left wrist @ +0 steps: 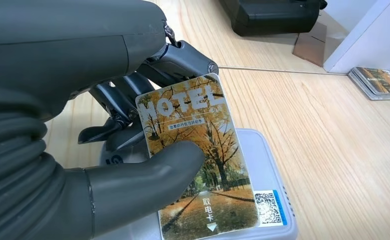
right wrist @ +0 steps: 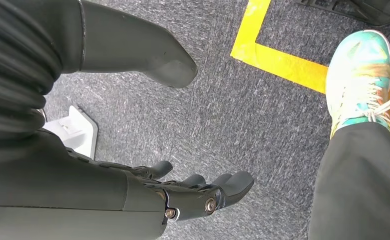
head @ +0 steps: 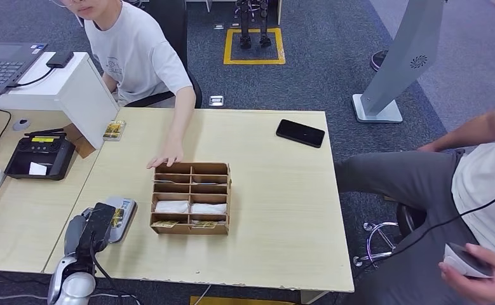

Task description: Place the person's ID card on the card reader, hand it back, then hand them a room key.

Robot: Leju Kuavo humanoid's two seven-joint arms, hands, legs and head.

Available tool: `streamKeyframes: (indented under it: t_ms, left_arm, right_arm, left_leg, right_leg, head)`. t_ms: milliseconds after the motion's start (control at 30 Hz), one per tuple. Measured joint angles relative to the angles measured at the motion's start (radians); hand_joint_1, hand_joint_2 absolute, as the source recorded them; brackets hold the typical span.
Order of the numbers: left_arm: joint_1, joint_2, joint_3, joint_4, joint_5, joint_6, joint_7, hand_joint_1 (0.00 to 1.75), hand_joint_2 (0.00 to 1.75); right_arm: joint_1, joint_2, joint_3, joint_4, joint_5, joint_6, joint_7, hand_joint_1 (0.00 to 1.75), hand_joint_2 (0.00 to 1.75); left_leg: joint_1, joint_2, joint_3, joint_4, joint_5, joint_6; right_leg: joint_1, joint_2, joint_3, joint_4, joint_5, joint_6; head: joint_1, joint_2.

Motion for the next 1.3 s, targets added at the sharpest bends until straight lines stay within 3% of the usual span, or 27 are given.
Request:
streamKeyframes:
  t_ms: [233, 433, 700, 900, 1100, 1233, 1300]
  left_arm:
    - [-0.003, -0.028, 0.009, -0.054, 0.288, 0.008, -0.244, 1.75, 1.75]
    - [-0.074, -0.031, 0.034, -0.123, 0.278, 0.147, -0.341, 1.75, 1.75]
    - [-0.217, 0.017, 0.037, -0.145, 0.078, 0.274, -0.339, 1.75, 1.75]
    - [-0.295, 0.062, 0.029, -0.09, -0.287, 0.44, -0.339, 1.75, 1.75]
    - [-0.331, 0.068, 0.068, -0.024, -0.445, 0.464, -0.403, 1.75, 1.75]
    - [-0.336, 0.064, 0.091, 0.003, -0.457, 0.465, -0.426, 0.0, 1.75]
    - [-0.337, 0.063, 0.094, 0.015, -0.446, 0.465, -0.431, 0.0, 1.75]
  right_arm:
    - [0.0, 0.0, 0.018, 0.0, 0.0, 0.0, -0.001, 0.0, 1.75]
    - [-0.002, 0.0, 0.047, 0.0, 0.0, 0.007, -0.003, 0.0, 1.75]
    - [-0.007, 0.0, 0.095, 0.0, 0.0, 0.025, 0.003, 0.0, 1.75]
    - [-0.012, -0.001, 0.135, 0.0, 0.0, 0.028, -0.007, 0.0, 1.75]
    - [-0.015, -0.002, 0.156, 0.0, 0.0, 0.028, -0.009, 0.0, 1.75]
    - [-0.015, -0.004, 0.165, 0.0, 0.0, 0.033, 0.0, 0.0, 1.75]
    - [-0.015, -0.005, 0.166, 0.0, 0.0, 0.037, 0.002, 0.0, 1.75]
  left_leg:
    - [0.001, 0.0, -0.001, 0.0, 0.001, 0.0]
    - [0.001, -0.001, -0.001, 0.0, 0.001, 0.0]
    - [0.001, 0.0, -0.002, 0.001, 0.002, -0.001]
    - [0.001, 0.0, -0.002, 0.001, 0.002, -0.001]
    - [0.001, 0.0, -0.002, 0.001, 0.002, -0.001]
    - [0.001, 0.001, -0.002, 0.001, 0.002, -0.001]
    - [0.001, 0.001, -0.002, 0.001, 0.002, -0.001]
  right_leg:
    - [0.0, 0.0, -0.001, 0.0, 0.001, 0.0]
    - [0.0, 0.0, -0.001, 0.0, 0.001, 0.0]
    - [0.0, 0.0, -0.002, 0.0, 0.002, -0.001]
    - [0.0, 0.001, -0.002, 0.0, 0.002, -0.001]
    - [0.0, 0.001, -0.002, 0.0, 0.002, -0.001]
    - [0.0, 0.002, -0.003, 0.0, 0.002, -0.001]
    - [0.0, 0.002, -0.003, 0.0, 0.002, -0.001]
  head:
    - [0.0, 0.0]
    - [0.0, 0.0]
    - [0.0, 0.0]
    - [0.0, 0.0]
    - [0.0, 0.0]
    - [0.0, 0.0]
    - [0.0, 0.0]
